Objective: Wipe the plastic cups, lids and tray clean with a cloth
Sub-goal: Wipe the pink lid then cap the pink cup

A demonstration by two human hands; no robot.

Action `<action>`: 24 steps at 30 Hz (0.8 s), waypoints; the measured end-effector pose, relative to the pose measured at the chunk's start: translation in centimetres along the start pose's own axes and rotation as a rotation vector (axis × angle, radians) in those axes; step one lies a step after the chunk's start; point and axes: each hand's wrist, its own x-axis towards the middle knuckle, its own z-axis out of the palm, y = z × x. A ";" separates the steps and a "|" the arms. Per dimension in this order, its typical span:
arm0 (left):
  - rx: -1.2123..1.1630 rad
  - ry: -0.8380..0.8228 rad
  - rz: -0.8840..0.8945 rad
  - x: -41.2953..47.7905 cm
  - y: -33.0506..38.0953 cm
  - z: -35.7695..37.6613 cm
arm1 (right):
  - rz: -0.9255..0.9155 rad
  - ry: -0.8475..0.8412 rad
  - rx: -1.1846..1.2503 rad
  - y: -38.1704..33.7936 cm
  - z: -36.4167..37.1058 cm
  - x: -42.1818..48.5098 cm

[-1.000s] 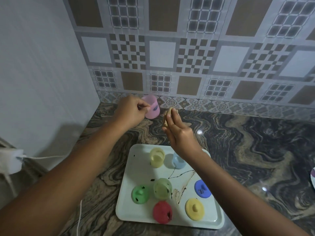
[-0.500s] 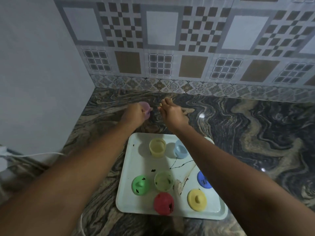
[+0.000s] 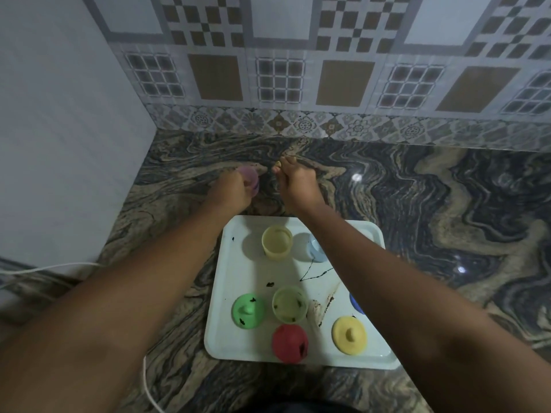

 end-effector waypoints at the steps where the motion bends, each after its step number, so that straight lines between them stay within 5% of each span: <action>1: 0.021 0.017 0.021 0.0 -0.1 -0.1 | -0.009 0.011 0.014 0.0 0.0 -0.1; 6: 0.027 0.145 0.116 -2.3 1.3 -2.3 | -0.042 0.086 0.093 -1.1 -0.9 -1.1; 16: -0.319 0.360 0.318 -14.4 4.4 -5.8 | 0.037 0.191 0.254 -7.2 -8.9 -11.1; 24: -0.325 0.134 0.375 -25.6 2.6 0.9 | 0.140 0.145 0.406 -8.1 -12.2 -22.6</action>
